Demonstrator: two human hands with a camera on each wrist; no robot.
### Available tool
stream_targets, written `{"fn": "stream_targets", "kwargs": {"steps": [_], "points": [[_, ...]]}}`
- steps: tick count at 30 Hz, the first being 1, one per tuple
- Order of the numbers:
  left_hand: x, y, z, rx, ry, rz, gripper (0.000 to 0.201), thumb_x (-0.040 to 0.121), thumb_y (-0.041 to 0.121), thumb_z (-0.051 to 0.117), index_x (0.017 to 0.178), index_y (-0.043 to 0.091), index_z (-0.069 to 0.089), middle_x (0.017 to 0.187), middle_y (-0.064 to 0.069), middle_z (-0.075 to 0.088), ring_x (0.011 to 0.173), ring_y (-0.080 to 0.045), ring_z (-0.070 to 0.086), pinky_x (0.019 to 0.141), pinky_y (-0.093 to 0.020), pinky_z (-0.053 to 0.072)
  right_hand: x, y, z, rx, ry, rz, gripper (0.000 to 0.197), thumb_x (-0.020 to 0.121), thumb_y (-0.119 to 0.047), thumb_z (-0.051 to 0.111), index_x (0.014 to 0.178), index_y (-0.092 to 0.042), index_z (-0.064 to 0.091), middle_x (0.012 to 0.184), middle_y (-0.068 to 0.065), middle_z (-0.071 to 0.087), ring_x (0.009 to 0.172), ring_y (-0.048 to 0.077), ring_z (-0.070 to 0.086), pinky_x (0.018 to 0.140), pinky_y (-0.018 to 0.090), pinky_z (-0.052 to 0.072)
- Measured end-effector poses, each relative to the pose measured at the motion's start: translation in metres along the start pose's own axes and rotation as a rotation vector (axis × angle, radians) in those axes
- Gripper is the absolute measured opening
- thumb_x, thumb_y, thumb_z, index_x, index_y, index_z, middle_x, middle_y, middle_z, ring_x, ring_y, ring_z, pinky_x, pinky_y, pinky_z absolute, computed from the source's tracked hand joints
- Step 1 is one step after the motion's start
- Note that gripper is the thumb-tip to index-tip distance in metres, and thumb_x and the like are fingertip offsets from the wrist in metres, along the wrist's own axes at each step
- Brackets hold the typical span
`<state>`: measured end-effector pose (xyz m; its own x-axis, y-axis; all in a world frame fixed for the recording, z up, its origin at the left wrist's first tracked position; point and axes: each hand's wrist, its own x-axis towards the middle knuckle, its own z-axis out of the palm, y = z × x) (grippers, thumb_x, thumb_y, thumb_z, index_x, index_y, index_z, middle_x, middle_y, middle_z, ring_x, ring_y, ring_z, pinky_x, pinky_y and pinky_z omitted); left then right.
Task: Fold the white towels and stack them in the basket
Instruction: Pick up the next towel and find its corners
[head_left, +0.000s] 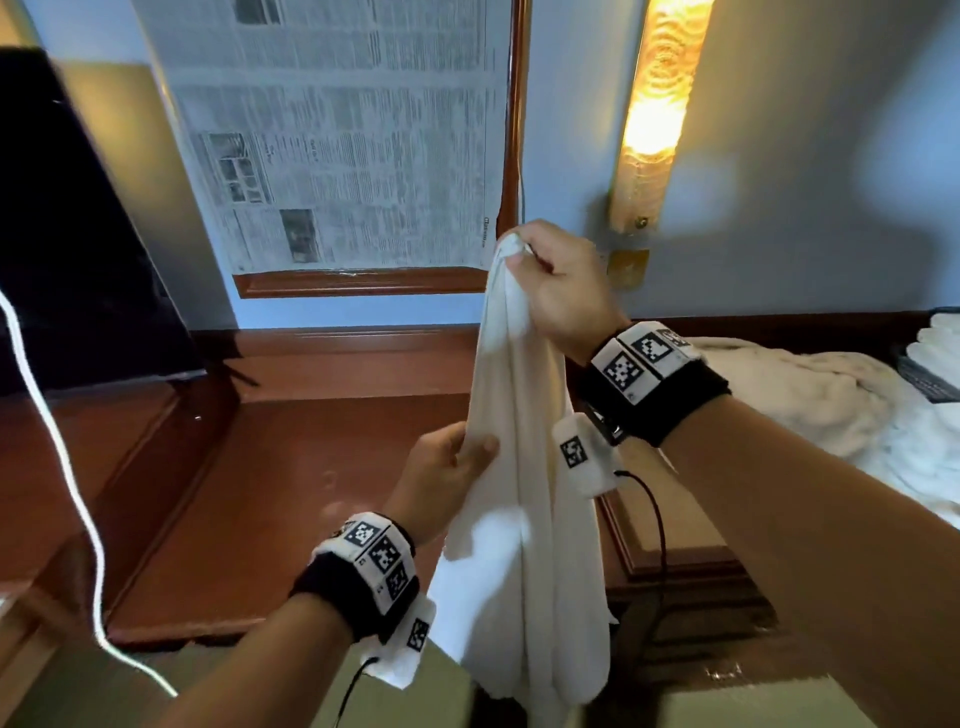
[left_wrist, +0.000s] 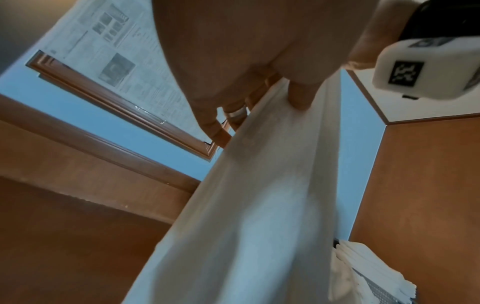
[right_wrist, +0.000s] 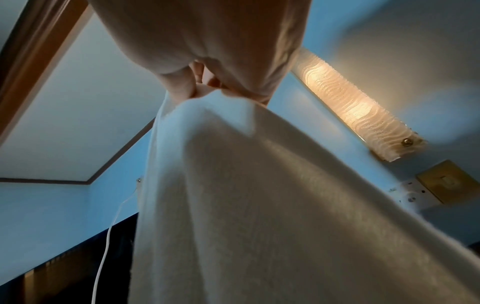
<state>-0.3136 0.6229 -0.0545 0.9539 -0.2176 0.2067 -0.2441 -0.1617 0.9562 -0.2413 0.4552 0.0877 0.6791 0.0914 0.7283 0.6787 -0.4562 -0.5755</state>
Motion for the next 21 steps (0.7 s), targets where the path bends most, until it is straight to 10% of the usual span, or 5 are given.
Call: {"fn": "stream_targets", "kwargs": {"steps": [8,13,18,21], "points": [[0.0,-0.04,0.05,0.243,-0.055,-0.104,0.062,0.075,0.074,0.051,0.087,0.015,0.068,0.086,-0.004,0.074,0.079,-0.024,0.07,0.072,-0.05,0.057,0.009,0.035,-0.056,0.062,0.022,0.093,0.017,0.091,-0.019,0.049,0.096,-0.014,0.065,0.088,-0.004,0.063,0.087,0.017,0.059,0.083,0.031,0.046],[0.018,-0.044,0.037,0.246,0.188,-0.064,0.06,0.084,0.065,0.048,0.083,0.007,0.065,0.073,-0.007,0.064,0.066,-0.02,0.053,0.063,-0.043,0.047,-0.01,0.068,-0.093,-0.129,-0.073,0.168,0.013,0.088,-0.022,0.05,0.08,-0.019,0.059,0.069,-0.011,0.049,0.067,-0.001,0.045,0.069,0.027,0.035],[0.046,-0.005,0.041,0.43,0.099,-0.07,0.038,0.098,0.029,0.059,0.064,0.016,0.047,0.059,0.006,0.046,0.058,-0.016,0.041,0.058,-0.032,0.034,-0.061,0.069,-0.073,-0.181,-0.664,-0.022,0.014,0.084,-0.017,0.068,0.083,-0.005,0.075,0.106,0.015,0.069,0.11,0.017,0.059,0.096,0.011,0.037],[0.051,0.02,0.05,0.51,0.063,0.011,0.03,0.087,0.034,0.055,0.063,0.016,0.049,0.059,0.005,0.048,0.062,-0.02,0.043,0.058,-0.034,0.034,-0.103,0.085,-0.044,-0.172,-0.878,0.061,0.014,0.077,-0.008,0.074,0.09,-0.008,0.078,0.11,0.01,0.067,0.109,0.024,0.061,0.098,0.036,0.046]]}}
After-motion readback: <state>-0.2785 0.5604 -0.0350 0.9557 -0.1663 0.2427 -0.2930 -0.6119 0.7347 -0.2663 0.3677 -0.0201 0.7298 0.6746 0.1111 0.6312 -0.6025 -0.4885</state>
